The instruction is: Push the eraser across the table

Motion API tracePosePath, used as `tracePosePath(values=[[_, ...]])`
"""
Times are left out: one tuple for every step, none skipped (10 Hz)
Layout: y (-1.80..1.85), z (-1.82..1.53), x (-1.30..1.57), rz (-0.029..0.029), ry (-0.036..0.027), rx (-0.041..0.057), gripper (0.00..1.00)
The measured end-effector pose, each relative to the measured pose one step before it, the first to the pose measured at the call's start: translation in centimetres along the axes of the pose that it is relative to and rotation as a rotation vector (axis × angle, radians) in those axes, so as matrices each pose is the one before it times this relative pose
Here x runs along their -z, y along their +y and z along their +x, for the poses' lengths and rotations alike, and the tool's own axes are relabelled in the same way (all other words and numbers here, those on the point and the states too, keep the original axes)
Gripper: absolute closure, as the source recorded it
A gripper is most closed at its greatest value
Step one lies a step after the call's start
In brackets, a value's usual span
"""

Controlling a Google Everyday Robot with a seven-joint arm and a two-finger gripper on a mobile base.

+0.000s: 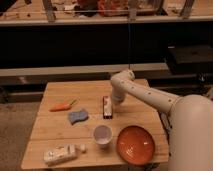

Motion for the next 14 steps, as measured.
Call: tracePosePath(values=[[-0.001,0.133,0.061,0.00344,-0.00106,-0.00862,1.0],[-0.093,-0.179,0.148,0.00351,-0.00164,-0.00622,1.0],[-0.116,-0.296,0.106,0.0019,-0.00072,-0.00263,1.0],[-0.03,-0.232,0.03,0.0011,-0.00055,0.00095,1.0],[-0.07,-0.369,-0.105,0.00216,0.00086,-0.00374,1.0],[-0.091,-0.275,-0.047,0.00161,-0.00094,-0.00123,1.0],[-0.129,-0.354,-0.045,0.00272,-0.00183,0.00102,1.0],[0.068,0.167,0.053,0.00189,0.00092,-0.00411,1.0],[0.076,0.148,0.062,0.00213,-0.00099,-0.007,1.0],[-0.049,0.055,0.16,0.00322,-0.00121,-0.00858,1.0],[-0.016,-0.199,-0.016,0.00097,-0.00041,-0.00267,1.0],[-0.135,-0.674,-0.168,0.00069,-0.00026,0.00381,1.0],[-0.213,-0.664,-0.055,0.00292,-0.00024,0.00272,1.0],[-0.016,-0.209,-0.043,0.00076,-0.00093,-0.00022,1.0]])
